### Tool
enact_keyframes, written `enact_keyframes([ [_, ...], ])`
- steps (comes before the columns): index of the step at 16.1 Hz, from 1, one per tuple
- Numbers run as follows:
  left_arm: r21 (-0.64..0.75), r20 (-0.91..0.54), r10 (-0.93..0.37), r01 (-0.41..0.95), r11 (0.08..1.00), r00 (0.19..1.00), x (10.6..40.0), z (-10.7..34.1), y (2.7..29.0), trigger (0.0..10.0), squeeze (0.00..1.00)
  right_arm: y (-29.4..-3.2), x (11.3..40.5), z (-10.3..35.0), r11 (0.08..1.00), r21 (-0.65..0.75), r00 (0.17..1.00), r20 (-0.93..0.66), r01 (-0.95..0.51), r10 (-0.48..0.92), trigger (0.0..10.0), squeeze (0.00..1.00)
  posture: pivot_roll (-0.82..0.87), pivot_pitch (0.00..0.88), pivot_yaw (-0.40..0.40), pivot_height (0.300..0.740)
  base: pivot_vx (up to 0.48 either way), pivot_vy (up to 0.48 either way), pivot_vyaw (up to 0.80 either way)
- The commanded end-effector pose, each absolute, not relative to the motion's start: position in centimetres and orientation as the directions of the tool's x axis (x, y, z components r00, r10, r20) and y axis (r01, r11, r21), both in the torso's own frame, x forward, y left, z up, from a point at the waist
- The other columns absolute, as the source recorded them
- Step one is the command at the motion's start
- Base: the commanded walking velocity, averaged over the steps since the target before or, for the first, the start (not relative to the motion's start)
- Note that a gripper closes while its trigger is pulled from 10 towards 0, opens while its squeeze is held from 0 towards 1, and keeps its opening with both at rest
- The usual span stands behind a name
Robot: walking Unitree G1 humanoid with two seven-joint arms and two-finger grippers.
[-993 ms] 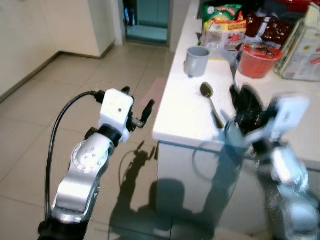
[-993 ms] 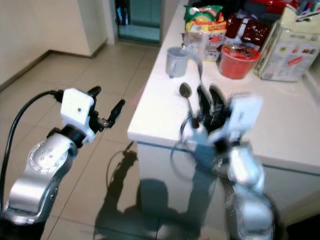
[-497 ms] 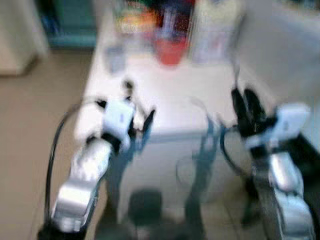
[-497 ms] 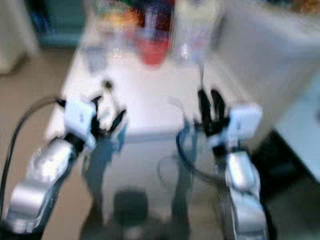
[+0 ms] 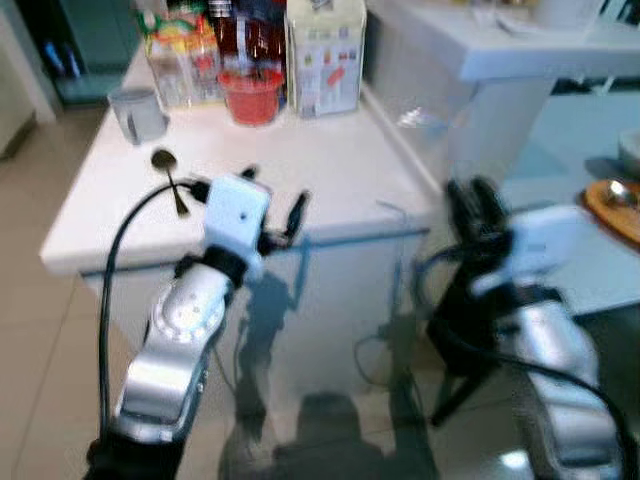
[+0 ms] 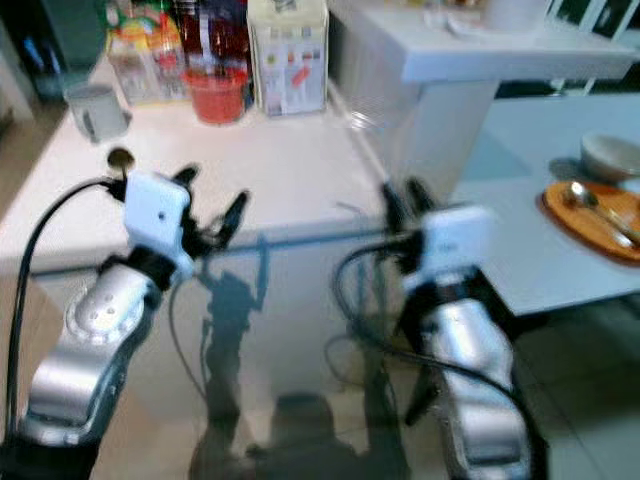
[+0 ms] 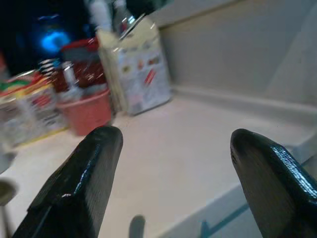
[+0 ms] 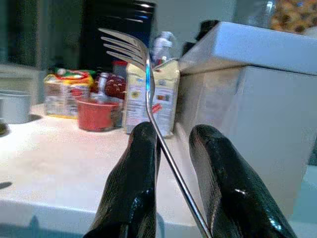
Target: Setting the table
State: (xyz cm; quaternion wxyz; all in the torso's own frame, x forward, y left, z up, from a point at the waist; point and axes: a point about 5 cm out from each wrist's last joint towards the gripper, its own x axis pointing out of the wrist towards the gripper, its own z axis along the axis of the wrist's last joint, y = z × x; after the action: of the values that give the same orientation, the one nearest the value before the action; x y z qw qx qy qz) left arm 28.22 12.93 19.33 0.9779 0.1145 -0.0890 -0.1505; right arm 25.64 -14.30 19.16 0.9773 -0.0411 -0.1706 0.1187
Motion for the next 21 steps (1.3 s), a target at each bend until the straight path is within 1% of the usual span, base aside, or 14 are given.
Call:
enact_keyframes([
  [1, 0.257, 0.148, -0.298, 0.254, 0.932, 0.943, 28.5, 19.6, 12.8, 10.0, 0.0, -15.1, 25.9, 19.2, 0.977, -0.119, 0.926, 0.315, -0.177, 0.206, 10.0, 0.0, 0.01, 0.0, -0.009, 0.74, 0.0, -0.42, 0.41],
  [5, 0.26, 0.152, -0.298, 0.253, 0.932, 0.942, 28.6, 19.5, 12.6, 10.0, 0.0, -15.5, 26.0, 19.1, 0.983, -0.111, 0.933, 0.315, -0.149, 0.177, 10.0, 0.0, 0.0, 0.0, -0.008, 0.74, 0.0, -0.42, 0.75],
  [7, 0.261, 0.153, -0.299, 0.253, 0.931, 0.942, 28.6, 19.5, 12.5, 10.0, 0.0, -15.6, 26.0, 19.0, 0.987, -0.085, 0.935, 0.318, -0.137, 0.157, 10.0, 0.0, 0.0, 0.0, -0.008, 0.74, 0.0, -0.422, 0.0],
  [15, 0.268, 0.15, -0.31, 0.263, 0.927, 0.939, 28.6, 19.4, 12.3, 10.0, 0.0, -16.3, 26.0, 18.8, 0.993, -0.051, 0.943, 0.313, -0.102, 0.113, 10.0, 0.0, 0.0, 0.0, -0.004, 0.74, 0.0, -0.42, 0.0],
  [21, 0.27, 0.151, -0.308, 0.261, 0.927, 0.939, 28.7, 19.4, 12.3, 10.0, 0.0, -17.0, 26.2, 18.9, 0.997, 0.018, 0.948, 0.313, -0.075, 0.066, 10.0, 0.0, 0.0, 0.0, -0.006, 0.74, 0.0, -0.42, 0.0],
])
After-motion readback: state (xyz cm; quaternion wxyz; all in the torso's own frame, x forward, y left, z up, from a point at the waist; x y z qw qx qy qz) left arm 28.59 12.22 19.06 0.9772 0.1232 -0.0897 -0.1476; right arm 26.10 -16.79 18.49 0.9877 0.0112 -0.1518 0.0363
